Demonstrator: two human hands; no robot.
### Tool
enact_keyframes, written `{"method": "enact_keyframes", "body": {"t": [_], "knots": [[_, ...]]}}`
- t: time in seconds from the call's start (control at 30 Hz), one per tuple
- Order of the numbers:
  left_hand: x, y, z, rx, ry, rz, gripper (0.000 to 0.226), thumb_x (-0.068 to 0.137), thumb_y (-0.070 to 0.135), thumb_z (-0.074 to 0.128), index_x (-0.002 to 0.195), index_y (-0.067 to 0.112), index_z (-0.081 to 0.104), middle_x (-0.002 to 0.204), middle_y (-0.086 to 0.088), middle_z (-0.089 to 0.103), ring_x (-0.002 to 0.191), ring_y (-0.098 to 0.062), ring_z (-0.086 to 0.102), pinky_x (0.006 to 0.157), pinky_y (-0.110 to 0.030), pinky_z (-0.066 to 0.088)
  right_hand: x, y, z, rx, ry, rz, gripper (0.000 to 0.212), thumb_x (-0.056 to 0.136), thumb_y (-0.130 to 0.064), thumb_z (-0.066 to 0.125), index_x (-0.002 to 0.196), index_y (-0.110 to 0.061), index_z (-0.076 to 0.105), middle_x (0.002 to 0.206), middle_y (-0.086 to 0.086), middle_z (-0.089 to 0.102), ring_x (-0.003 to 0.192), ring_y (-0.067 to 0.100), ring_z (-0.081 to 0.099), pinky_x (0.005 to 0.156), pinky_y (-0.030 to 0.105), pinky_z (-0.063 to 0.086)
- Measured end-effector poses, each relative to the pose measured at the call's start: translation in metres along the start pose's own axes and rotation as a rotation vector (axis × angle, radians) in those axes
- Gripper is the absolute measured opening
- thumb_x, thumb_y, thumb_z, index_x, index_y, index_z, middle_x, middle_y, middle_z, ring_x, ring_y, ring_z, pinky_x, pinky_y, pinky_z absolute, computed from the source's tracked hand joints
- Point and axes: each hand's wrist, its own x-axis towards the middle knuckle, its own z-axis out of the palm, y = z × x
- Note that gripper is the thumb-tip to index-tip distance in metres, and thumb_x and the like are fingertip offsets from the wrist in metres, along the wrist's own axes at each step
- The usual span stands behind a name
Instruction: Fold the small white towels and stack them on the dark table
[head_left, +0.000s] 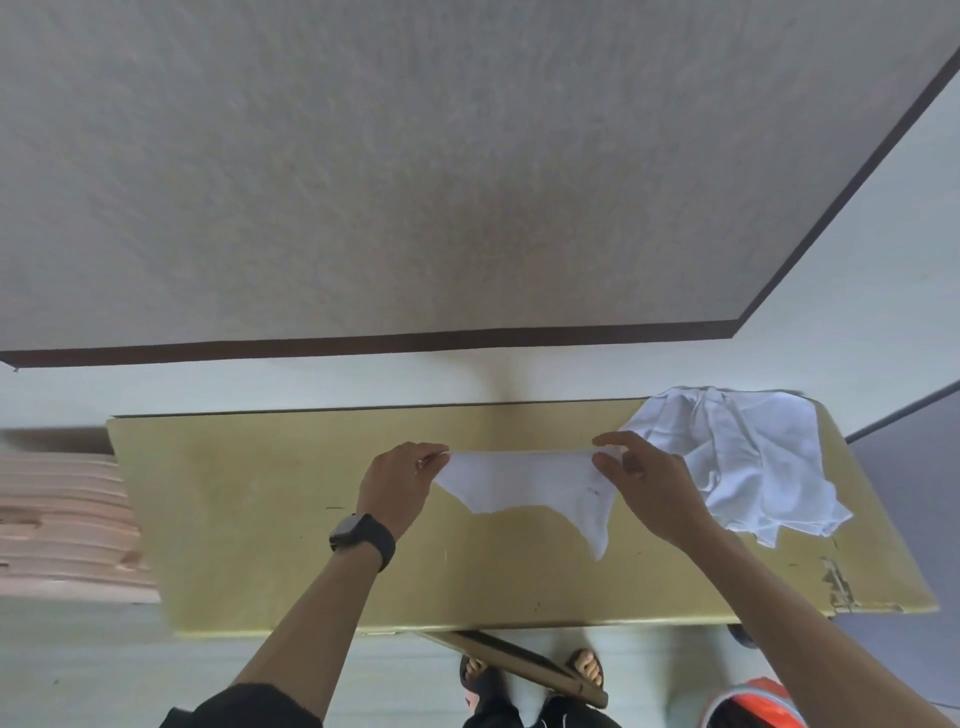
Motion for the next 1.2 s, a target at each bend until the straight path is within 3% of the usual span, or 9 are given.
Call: {"method": "enact_keyframes", "body": {"t": [0.1, 0.27, 0.4, 0.53, 0.67, 0.93, 1.1, 1.2], "knots": [[0.005, -0.003, -0.005, 0.157, -0.039, 0.05, 0.028, 0.102, 0.031, 0.049, 0.123, 0.026, 0.068, 0.115, 0.003, 0.067, 0.105, -0.017, 0.062, 0.088, -0.032, 0.049, 0.004, 0.006, 0.005, -0.172, -0.039, -0.08, 0.015, 0.099, -0.038, 0.053, 0.109, -0.041, 0.063, 0.086, -0.014, 0.069, 0.077, -0.005, 0.062, 0.068, 0.016, 0.048], [0.027, 0.0, -0.019, 0.363, -0.014, 0.179, 0.031, 0.105, 0.032, 0.041, 0.122, 0.025, 0.066, 0.113, 0.003, 0.067, 0.106, -0.017, 0.058, 0.086, -0.03, 0.046, 0.028, 0.006, 0.01, -0.376, 0.043, -0.214, 0.02, 0.101, -0.034, 0.049, 0.108, -0.024, 0.065, 0.098, -0.007, 0.071, 0.087, 0.018, 0.067, 0.072, 0.039, 0.055], [0.046, 0.0, -0.031, 0.412, 0.113, 0.307, 0.024, 0.102, 0.027, 0.052, 0.111, 0.019, 0.073, 0.104, -0.001, 0.071, 0.098, -0.024, 0.06, 0.082, -0.035, 0.047, 0.051, -0.004, 0.009, -0.453, 0.135, -0.253, 0.021, 0.101, -0.029, 0.052, 0.107, -0.017, 0.068, 0.097, -0.001, 0.071, 0.095, 0.023, 0.063, 0.071, 0.037, 0.052], [0.056, -0.005, -0.04, 0.453, 0.238, 0.414, 0.008, 0.092, 0.02, 0.069, 0.094, 0.018, 0.076, 0.088, -0.001, 0.073, 0.08, -0.027, 0.064, 0.07, -0.035, 0.049, 0.061, -0.009, 0.011, -0.472, 0.273, -0.311, 0.011, 0.096, -0.022, 0.063, 0.099, -0.016, 0.071, 0.083, -0.001, 0.072, 0.085, 0.027, 0.064, 0.06, 0.03, 0.042], [0.048, -0.015, -0.035, 0.498, 0.276, 0.502, 0.007, 0.08, 0.017, 0.081, 0.085, 0.019, 0.077, 0.078, 0.002, 0.072, 0.07, -0.024, 0.065, 0.064, -0.032, 0.052, 0.054, 0.002, 0.025, -0.456, 0.335, -0.371, 0.007, 0.085, -0.014, 0.076, 0.09, -0.017, 0.074, 0.078, -0.003, 0.073, 0.077, 0.027, 0.067, 0.054, 0.034, 0.054], [-0.008, -0.084, 0.04, 0.629, -0.023, 0.436, 0.021, 0.062, 0.026, 0.094, 0.074, 0.029, 0.077, 0.071, 0.009, 0.07, 0.067, -0.019, 0.064, 0.064, -0.027, 0.052, 0.002, 0.073, 0.096, -0.46, 0.089, -0.202, 0.008, 0.083, -0.018, 0.077, 0.09, -0.023, 0.076, 0.09, -0.009, 0.073, 0.083, 0.022, 0.065, 0.065, 0.03, 0.054], [-0.065, -0.121, 0.089, 0.62, -0.221, 0.348, 0.026, 0.055, 0.026, 0.096, 0.067, 0.031, 0.074, 0.065, 0.011, 0.066, 0.063, -0.017, 0.062, 0.061, -0.026, 0.051, -0.053, 0.115, 0.136, -0.481, -0.174, -0.03, 0.021, 0.1, -0.026, 0.054, 0.108, -0.025, 0.074, 0.114, -0.012, 0.069, 0.109, 0.017, 0.056, 0.091, 0.026, 0.044], [-0.096, -0.136, 0.108, 0.629, -0.316, 0.352, 0.03, 0.049, 0.023, 0.097, 0.065, 0.03, 0.073, 0.062, 0.01, 0.065, 0.061, -0.017, 0.061, 0.057, -0.027, 0.05, -0.085, 0.13, 0.149, -0.496, -0.295, 0.038, 0.026, 0.101, -0.026, 0.048, 0.111, -0.026, 0.072, 0.12, -0.013, 0.066, 0.113, 0.015, 0.051, 0.093, 0.023, 0.039]]}}
